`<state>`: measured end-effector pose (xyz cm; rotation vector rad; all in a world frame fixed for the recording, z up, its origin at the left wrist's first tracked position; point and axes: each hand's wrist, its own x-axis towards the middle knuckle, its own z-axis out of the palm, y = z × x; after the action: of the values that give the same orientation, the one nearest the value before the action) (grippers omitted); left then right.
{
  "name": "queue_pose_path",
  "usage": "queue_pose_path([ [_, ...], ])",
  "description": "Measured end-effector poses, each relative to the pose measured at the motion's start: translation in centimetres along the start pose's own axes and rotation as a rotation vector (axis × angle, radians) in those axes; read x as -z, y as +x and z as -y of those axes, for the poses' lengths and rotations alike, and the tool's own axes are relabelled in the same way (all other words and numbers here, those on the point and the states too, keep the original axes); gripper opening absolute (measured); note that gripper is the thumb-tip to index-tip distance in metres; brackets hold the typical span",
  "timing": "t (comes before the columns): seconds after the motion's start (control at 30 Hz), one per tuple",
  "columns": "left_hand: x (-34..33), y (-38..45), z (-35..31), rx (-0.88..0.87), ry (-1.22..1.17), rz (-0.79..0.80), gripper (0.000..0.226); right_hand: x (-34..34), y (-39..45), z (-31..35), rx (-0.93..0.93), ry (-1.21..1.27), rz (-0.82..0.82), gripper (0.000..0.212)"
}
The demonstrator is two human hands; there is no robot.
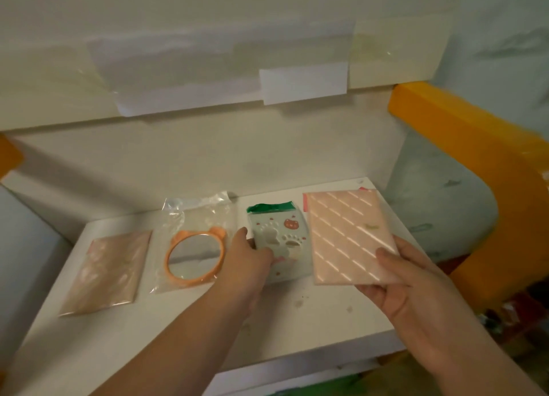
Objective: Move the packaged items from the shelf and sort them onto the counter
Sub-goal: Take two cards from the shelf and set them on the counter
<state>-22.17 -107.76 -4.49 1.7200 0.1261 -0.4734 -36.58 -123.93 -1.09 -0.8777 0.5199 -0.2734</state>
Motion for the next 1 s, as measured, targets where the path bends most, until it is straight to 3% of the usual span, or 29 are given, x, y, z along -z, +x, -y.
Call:
queue_pose_path([
  [0.1,0.9,-1.3,-0.6,-0.100,0.074,-0.053,0.069,-0.2,0.9,-0.1,-0.012,-0.011,0.052,0.030],
  [0.3,6.9,-3.4,-1.1,-0.262,0.198,-0.223,0.066,-3.4,2.8,-2.8,-0.058,-0.064,0.147,0.027],
  [0.37,10.0,-4.1,-0.6,-0.293,0.353,-0.302,0.063,-5.3,3.2,-4.0,-0.079,-0.090,0.203,0.028],
  [0.47,14.5,-6.0,0.4,-0.353,0.774,-0.425,0.062,-8.5,3.5,-5.8,-0.150,-0.152,0.318,0.034],
  [0.53,16.6,-7.3,0.8,-0.335,0.880,-0.453,0.064,-10.7,3.7,-7.1,-0.198,-0.185,0.385,0.035],
  [0.73,20.6,-9.4,2.1,-0.229,0.841,-0.579,0.062,-17.9,4.5,-12.3,-0.211,-0.280,0.460,0.031],
  [1.0,24.3,-9.7,3.1,-0.269,0.807,-0.603,0.063,-25.2,5.6,-19.1,-0.226,-0.479,0.471,0.033],
])
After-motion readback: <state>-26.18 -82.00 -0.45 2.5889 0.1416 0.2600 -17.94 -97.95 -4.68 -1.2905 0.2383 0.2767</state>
